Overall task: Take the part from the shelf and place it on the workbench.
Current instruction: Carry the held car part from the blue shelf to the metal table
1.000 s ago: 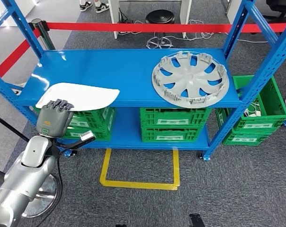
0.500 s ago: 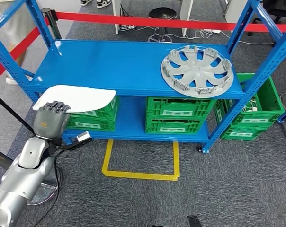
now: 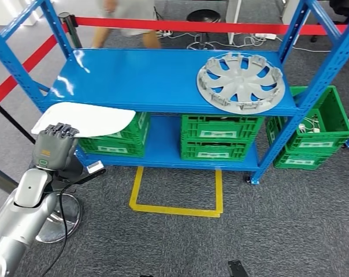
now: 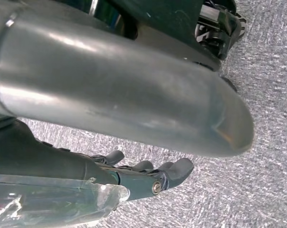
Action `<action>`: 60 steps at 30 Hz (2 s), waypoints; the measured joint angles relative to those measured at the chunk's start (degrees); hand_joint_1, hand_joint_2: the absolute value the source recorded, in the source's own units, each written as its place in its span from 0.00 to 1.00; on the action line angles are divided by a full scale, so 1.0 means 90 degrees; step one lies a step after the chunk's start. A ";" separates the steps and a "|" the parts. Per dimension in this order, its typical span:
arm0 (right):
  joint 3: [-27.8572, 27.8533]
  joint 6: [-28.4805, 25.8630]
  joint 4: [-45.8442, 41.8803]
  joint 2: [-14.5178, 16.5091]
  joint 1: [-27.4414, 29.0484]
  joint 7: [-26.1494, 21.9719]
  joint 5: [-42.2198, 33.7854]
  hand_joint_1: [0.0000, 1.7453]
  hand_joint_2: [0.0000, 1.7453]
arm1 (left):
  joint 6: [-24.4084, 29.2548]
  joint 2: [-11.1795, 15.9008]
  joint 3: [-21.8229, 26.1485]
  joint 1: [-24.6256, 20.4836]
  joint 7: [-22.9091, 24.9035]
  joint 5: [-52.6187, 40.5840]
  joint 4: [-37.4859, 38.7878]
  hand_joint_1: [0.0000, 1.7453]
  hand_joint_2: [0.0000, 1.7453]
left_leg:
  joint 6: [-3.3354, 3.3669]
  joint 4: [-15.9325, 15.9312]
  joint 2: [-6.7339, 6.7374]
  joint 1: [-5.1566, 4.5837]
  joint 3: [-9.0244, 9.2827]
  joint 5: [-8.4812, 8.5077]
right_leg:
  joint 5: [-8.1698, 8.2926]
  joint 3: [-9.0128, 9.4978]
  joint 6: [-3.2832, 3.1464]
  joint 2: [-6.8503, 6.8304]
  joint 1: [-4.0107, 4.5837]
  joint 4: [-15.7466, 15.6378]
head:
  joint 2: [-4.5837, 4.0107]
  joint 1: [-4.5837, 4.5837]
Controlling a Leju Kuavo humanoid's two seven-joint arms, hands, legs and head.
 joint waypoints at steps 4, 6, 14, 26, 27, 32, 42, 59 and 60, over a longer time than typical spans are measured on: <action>0.0018 -0.0015 -0.0009 -0.0011 -0.0003 0.0001 -0.0003 0.00 0.00 | 0.0008 0.0013 0.0010 -0.0026 0.0004 -0.0035 -0.0033 0.71 1.00 | -0.0046 -0.1404 0.0415 0.0033 0.0749 0.0580 | -0.0058 -0.0068 0.0150 -0.0227 -0.0011 0.0156 | 0.0000 -0.0044; 0.0030 -0.0024 -0.0010 -0.0012 -0.0001 0.0006 -0.0002 0.00 0.00 | 0.0011 0.0016 0.0011 -0.0024 0.0009 -0.0052 -0.0048 0.71 1.00 | 0.0117 -0.1510 0.0358 0.0005 0.0724 0.0551 | -0.0058 -0.0103 0.0212 -0.0361 0.0008 0.0204 | 0.0000 -0.0047; 0.0039 -0.0044 -0.0010 -0.0010 0.0035 0.0018 -0.0002 0.00 0.00 | 0.0003 0.0029 0.0012 0.0005 0.0024 -0.0069 -0.0067 0.71 1.00 | 0.0430 -0.1523 -0.0258 -0.0044 0.0513 0.0702 | -0.0992 -0.0948 0.0254 0.0315 -0.0024 0.2097 | 0.0000 0.0007; 0.0044 -0.0065 -0.0012 0.0002 0.0023 0.0017 -0.0044 0.00 0.00 | -0.0034 0.0042 0.0040 -0.0019 0.0045 -0.0031 -0.0083 0.71 1.00 | 0.0071 -0.0737 -0.0282 -0.0041 -0.0061 0.0377 | -0.0104 -0.0055 -0.0017 0.0455 -0.0023 0.0189 | 0.0000 -0.0093; 0.0043 -0.0065 -0.0012 0.0002 0.0033 0.0018 -0.0045 0.00 0.00 | -0.0036 0.0033 0.0043 -0.0023 0.0044 -0.0028 -0.0084 0.71 1.00 | 0.0041 -0.0311 -0.0162 -0.0034 -0.0240 0.0170 | -0.0098 -0.0066 -0.0024 0.0359 -0.0016 0.0188 | 0.0000 -0.0113; 0.0042 -0.0063 -0.0012 0.0002 0.0038 0.0021 -0.0054 0.00 0.00 | -0.0044 0.0012 0.0046 0.0002 0.0044 -0.0026 -0.0084 0.71 1.00 | -0.0006 -0.0650 0.0136 -0.0007 0.0152 0.0466 | -0.0089 -0.0103 -0.0008 -0.0101 -0.0002 0.0205 | 0.0000 -0.0117; 0.0044 -0.0067 -0.0012 -0.0002 0.0050 0.0027 -0.0099 0.00 0.00 | -0.0057 -0.0003 0.0053 -0.0033 0.0044 0.0023 -0.0086 0.71 1.00 | 0.0416 -0.1603 0.0010 -0.0056 0.0498 0.0797 | -0.0822 -0.0667 0.0247 0.0262 0.0010 0.1464 | 0.0000 -0.0039; 0.0042 -0.0077 -0.0012 -0.0010 0.0068 0.0039 -0.0084 0.00 0.00 | -0.0091 -0.0021 0.0048 -0.0032 0.0043 0.0070 -0.0086 0.71 1.00 | 0.0053 0.0190 -0.0074 -0.0034 -0.0487 0.0096 | -0.0100 -0.0195 -0.0020 0.0221 -0.0003 0.0341 | 0.0000 -0.0107; 0.0042 -0.0077 -0.0012 -0.0013 0.0067 0.0040 -0.0081 0.00 0.00 | -0.0093 -0.0024 0.0047 -0.0022 0.0043 0.0070 -0.0085 0.71 1.00 | 0.0059 0.0251 -0.0070 -0.0035 -0.0483 0.0119 | -0.0097 -0.0207 -0.0025 0.0134 0.0005 0.0342 | 0.0000 -0.0107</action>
